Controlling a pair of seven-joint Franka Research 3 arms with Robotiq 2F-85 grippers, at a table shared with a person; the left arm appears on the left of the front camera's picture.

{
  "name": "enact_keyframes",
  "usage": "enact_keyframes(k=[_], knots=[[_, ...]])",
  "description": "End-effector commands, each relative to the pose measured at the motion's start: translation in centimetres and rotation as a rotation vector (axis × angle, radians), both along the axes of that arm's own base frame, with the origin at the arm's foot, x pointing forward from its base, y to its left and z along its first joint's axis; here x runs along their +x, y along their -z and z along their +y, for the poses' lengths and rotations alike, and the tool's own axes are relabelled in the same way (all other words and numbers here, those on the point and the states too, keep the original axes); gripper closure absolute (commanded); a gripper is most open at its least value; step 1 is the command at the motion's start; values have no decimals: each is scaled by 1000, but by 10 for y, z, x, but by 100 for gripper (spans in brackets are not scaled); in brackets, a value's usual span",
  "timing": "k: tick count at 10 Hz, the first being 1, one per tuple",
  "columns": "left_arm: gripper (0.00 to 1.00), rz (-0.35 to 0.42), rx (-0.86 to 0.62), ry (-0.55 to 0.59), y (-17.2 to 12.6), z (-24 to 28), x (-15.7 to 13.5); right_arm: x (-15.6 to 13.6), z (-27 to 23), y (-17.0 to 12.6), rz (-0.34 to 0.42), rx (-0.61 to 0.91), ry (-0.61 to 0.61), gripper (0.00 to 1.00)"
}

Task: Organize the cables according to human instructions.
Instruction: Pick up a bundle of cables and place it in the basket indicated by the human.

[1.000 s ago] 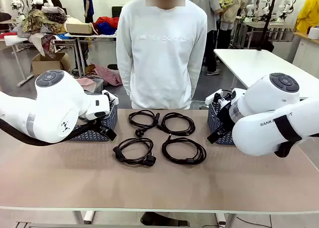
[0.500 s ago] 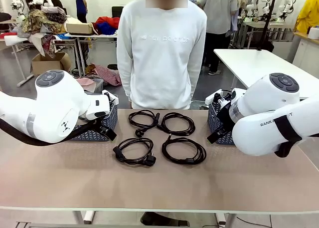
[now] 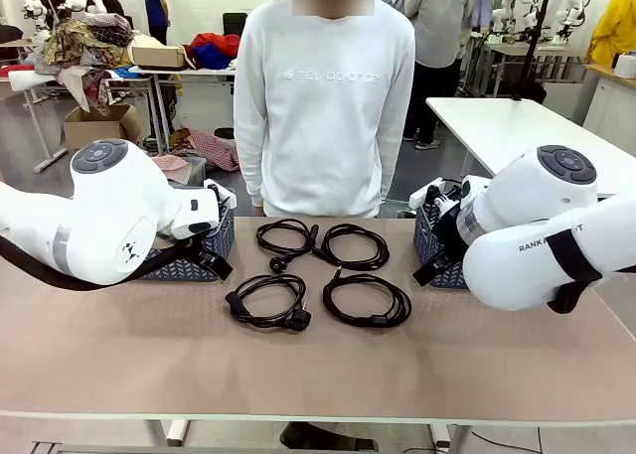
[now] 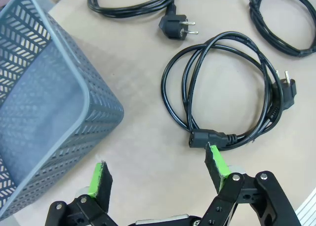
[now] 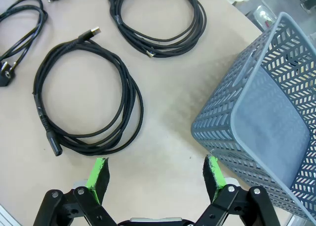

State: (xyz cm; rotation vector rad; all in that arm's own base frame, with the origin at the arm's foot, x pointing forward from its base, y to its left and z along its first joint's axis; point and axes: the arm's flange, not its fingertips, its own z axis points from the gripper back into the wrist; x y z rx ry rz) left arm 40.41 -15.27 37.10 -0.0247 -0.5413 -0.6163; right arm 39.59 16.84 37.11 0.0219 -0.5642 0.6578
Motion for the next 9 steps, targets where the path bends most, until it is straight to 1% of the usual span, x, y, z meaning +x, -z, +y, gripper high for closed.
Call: enact_keyframes(k=[1, 4, 5, 7, 9], knots=[[0, 0, 0, 0, 0, 0, 0, 0, 0, 0, 0, 0, 0, 0], [0, -45, -18, 12, -29, 17, 2, -3, -9, -26, 4, 46, -55, 0], [0, -48, -28, 31, -38, 23, 1, -7, -13, -37, 11, 70, -87, 0], [0, -51, -72, 109, -56, 33, 1, -13, -23, -56, 31, 120, -161, 0], [0, -37, -175, 181, -75, 42, 0, -20, -37, -76, 29, 187, -226, 0]])
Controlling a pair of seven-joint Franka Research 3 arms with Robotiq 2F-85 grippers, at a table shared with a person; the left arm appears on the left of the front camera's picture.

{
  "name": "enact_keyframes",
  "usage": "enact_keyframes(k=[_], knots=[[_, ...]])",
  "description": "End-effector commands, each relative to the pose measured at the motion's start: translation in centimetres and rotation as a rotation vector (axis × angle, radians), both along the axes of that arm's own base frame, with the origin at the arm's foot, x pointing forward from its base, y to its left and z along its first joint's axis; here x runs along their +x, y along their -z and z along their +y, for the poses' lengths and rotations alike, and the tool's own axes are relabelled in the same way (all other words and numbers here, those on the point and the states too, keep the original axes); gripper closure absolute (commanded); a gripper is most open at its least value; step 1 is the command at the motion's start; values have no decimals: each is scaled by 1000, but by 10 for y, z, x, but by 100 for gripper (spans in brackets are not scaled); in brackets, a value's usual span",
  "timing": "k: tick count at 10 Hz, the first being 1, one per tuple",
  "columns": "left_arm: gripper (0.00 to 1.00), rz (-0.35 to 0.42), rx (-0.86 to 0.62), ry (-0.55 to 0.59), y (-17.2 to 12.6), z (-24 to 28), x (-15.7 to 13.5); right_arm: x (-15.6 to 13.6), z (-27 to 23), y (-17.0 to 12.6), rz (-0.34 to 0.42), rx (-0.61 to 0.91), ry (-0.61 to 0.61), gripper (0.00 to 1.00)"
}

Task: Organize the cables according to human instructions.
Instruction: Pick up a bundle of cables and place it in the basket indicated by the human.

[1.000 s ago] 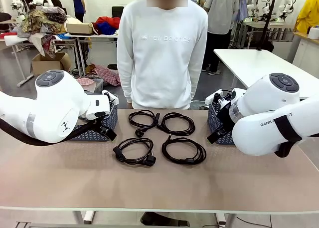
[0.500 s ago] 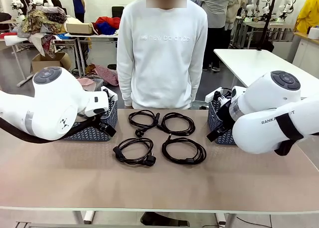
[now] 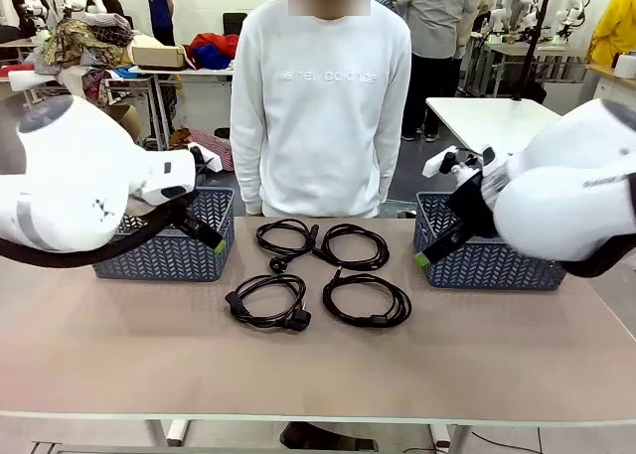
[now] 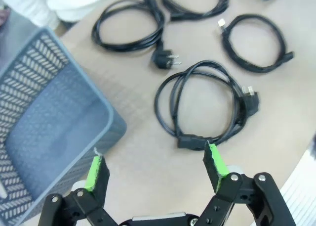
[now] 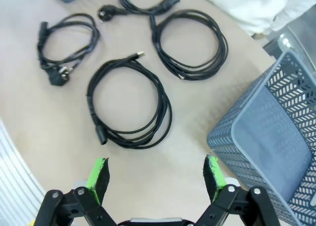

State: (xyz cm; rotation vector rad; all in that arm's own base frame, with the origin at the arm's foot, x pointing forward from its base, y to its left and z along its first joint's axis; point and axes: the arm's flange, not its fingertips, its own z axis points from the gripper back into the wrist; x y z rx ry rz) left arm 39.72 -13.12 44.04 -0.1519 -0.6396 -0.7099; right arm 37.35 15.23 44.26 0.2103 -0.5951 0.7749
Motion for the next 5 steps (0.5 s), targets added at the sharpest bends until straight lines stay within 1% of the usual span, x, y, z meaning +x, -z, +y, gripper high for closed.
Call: enact_keyframes(k=[1, 3, 5], knots=[[0, 30, -87, 84, -13, 25, 6, -1, -29, -12, 5, 71, -77, 0], [0, 40, -141, 121, -26, 38, 9, -9, -49, -26, -12, 138, -103, 0], [0, 57, -192, 143, -32, 51, 14, -16, -68, -36, -34, 194, -116, 0]])
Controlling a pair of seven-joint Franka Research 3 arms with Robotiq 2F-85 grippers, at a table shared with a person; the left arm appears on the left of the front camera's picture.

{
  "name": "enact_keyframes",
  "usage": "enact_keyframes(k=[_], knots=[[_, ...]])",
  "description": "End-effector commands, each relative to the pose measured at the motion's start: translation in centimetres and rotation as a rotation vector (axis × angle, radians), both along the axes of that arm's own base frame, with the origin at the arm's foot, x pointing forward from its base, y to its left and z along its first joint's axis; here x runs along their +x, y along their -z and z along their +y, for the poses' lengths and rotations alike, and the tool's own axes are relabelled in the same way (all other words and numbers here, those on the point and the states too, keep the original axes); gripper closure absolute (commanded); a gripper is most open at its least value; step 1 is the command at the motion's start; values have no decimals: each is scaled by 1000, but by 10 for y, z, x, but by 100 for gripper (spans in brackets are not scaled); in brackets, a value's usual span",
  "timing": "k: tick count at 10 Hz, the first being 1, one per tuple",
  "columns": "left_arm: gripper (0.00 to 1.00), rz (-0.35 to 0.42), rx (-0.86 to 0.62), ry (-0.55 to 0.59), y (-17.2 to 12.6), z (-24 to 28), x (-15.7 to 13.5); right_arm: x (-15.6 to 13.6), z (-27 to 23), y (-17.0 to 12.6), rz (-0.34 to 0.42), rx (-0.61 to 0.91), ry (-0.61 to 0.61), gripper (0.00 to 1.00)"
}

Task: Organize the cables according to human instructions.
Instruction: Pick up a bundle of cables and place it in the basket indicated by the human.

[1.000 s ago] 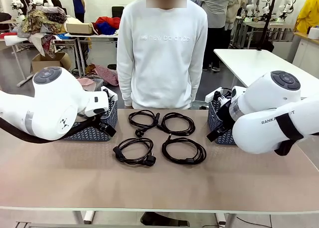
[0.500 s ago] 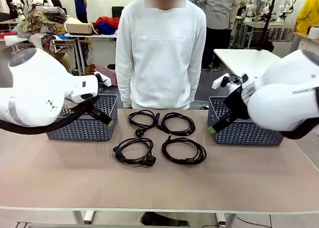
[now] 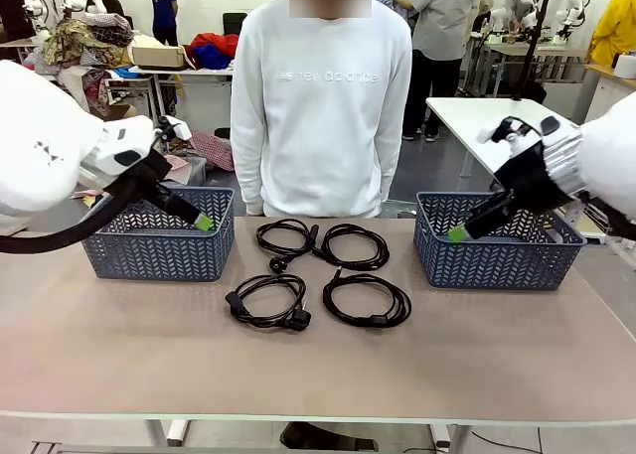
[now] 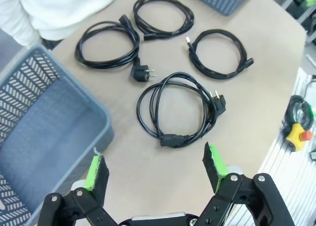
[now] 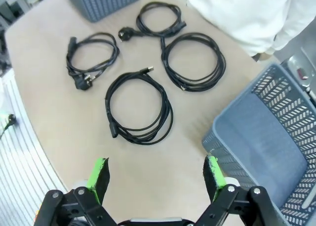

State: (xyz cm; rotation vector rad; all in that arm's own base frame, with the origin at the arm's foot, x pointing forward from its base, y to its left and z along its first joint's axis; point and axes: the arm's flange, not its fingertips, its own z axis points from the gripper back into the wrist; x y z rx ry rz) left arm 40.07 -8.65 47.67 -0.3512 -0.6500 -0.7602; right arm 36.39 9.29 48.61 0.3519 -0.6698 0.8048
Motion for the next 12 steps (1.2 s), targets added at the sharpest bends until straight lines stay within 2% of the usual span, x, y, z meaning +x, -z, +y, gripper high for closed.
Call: enact_keyframes(k=[1, 7, 8, 12], knots=[[0, 18, -51, 38, 3, 13, 12, -10, -18, 2, -13, 77, -60, 0], [0, 25, -67, -14, -3, 28, 21, -12, -34, -2, -23, 116, -40, 0], [0, 32, -64, -3, -1, 27, 12, -7, -30, -15, -15, 106, -22, 0], [0, 32, -64, -3, -1, 27, 12, -7, -30, -15, -15, 106, -22, 0]])
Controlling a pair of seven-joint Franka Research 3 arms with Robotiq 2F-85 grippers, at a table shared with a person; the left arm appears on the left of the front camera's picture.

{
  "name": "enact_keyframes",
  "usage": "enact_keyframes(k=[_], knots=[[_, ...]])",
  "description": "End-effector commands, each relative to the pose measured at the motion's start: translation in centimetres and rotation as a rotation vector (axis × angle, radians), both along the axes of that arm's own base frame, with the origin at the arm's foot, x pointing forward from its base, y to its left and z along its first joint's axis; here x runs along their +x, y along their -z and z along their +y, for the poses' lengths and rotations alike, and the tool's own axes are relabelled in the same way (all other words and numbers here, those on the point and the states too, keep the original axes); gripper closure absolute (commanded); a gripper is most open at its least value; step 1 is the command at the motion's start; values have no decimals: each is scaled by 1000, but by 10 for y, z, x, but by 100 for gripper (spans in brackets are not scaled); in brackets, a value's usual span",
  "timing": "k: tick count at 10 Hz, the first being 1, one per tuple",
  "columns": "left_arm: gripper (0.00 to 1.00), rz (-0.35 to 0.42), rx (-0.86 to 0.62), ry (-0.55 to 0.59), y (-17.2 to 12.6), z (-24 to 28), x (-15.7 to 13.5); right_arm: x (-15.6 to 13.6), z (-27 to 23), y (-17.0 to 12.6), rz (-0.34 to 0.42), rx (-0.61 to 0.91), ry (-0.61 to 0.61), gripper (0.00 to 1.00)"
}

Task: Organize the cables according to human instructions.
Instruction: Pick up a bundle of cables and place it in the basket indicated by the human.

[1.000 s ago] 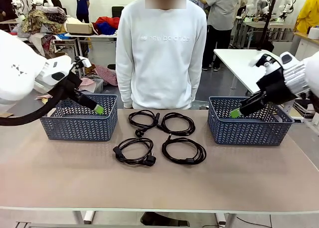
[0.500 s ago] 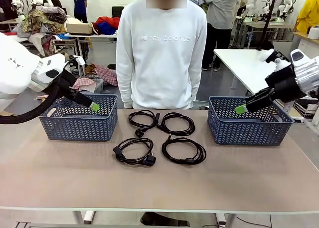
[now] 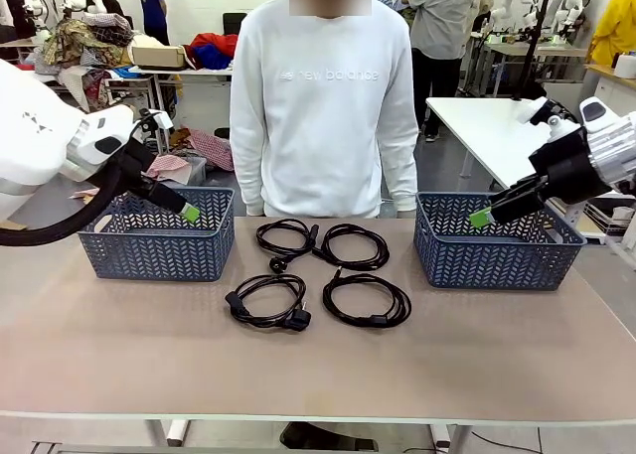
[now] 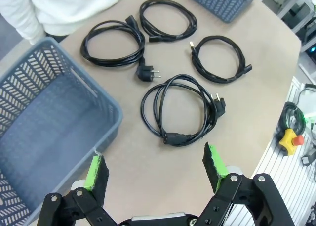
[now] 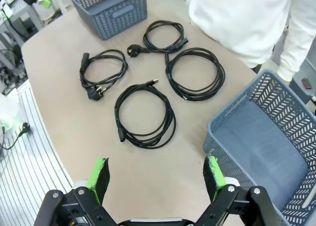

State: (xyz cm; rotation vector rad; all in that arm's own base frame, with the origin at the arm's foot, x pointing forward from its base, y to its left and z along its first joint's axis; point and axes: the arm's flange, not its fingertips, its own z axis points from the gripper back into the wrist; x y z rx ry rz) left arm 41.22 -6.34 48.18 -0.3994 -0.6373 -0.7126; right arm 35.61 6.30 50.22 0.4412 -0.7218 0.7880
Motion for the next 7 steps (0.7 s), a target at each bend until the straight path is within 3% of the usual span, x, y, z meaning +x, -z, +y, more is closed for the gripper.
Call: enact_keyframes(k=[1, 7], knots=[[0, -6, -17, 23, 4, 4, 1, 1, 0, 1, -2, 7, -10, 0], [0, -6, -17, 23, 4, 4, 1, 1, 0, 1, -2, 7, -10, 0]])
